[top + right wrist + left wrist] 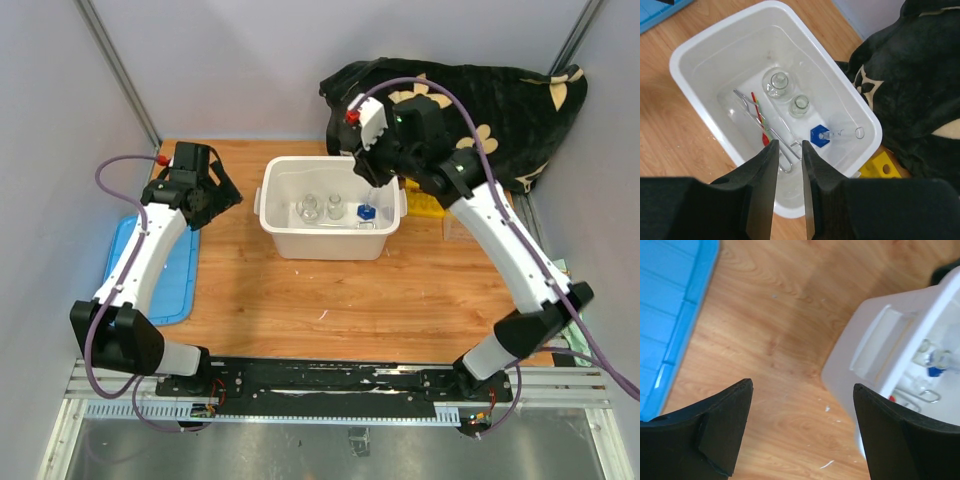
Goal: Organize the chemistry lab equipment
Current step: Pick up the storage box lid at the center of the board.
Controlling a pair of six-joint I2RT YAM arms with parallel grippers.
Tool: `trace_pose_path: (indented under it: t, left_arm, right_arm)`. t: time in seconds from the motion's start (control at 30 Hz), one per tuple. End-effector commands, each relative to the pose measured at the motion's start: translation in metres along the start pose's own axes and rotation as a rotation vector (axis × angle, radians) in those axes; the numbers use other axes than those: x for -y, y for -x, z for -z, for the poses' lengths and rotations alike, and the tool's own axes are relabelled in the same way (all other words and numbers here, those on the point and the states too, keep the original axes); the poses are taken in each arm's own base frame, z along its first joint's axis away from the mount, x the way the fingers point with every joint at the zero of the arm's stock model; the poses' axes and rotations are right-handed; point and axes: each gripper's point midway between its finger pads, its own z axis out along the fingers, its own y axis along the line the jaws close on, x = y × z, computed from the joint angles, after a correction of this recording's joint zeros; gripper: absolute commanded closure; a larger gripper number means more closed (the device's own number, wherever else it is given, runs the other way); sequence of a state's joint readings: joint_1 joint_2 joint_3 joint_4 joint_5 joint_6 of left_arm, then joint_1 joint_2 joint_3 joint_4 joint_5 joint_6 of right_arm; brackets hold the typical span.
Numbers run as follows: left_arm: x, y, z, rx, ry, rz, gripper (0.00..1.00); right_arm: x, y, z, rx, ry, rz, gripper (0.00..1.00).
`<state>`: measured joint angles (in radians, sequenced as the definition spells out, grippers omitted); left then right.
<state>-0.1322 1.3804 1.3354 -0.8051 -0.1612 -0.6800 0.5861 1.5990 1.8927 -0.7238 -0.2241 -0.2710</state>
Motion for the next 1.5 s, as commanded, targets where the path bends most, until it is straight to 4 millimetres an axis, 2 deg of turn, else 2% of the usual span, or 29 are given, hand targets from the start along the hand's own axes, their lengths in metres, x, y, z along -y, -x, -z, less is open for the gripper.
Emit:
trace_pose_path:
  t: [0.0,0.13,0.3,0.53,0.7,0.8,1.03,1.23,1.4,1.47]
  left_arm:
    - [-0.05,-0.012,0.013,-0.013,0.185,-0.08,0.16]
    - [-0.085,-0.019,0.012,0.001,0.333,-0.115,0.26]
    - [-0.109,-0.025,0.0,-0.033,0.448,-0.171,0.37]
    - [-0.131,-0.023,-0.027,-0.073,0.537,-0.183,0.36]
    - [-0.147,-0.007,-0.054,-0.062,0.557,-0.152,0.38]
    - [-0.146,0.001,-0.071,-0.053,0.547,-0.147,0.41]
    - [-0.124,0.012,-0.112,-0.044,0.448,-0.17,0.42]
    - [-0.126,0.014,-0.138,-0.046,0.457,-0.216,0.42]
    - [-0.128,0.01,-0.156,-0.073,0.467,-0.244,0.55]
    - [-0.13,0.007,-0.162,-0.082,0.472,-0.245,0.56]
  right_arm:
    - [-0.014,0.003,0.039,0.037,-0.053,-0.046,0.75]
    - [-0.017,-0.008,0.052,0.036,-0.065,-0.037,0.75]
    - [-0.022,-0.018,0.057,0.025,-0.062,-0.04,0.75]
    - [-0.024,-0.026,0.061,0.018,-0.065,-0.046,0.76]
    - [-0.024,-0.032,0.063,0.009,-0.076,-0.048,0.76]
    - [-0.026,-0.035,0.062,-0.001,-0.068,-0.051,0.76]
    - [-0.029,-0.044,0.053,-0.037,-0.048,-0.054,0.75]
    - [-0.028,-0.047,0.048,-0.058,-0.044,-0.05,0.76]
    - [-0.027,-0.052,0.045,-0.082,-0.05,-0.044,0.76]
    - [-0.026,-0.054,0.044,-0.092,-0.053,-0.043,0.76]
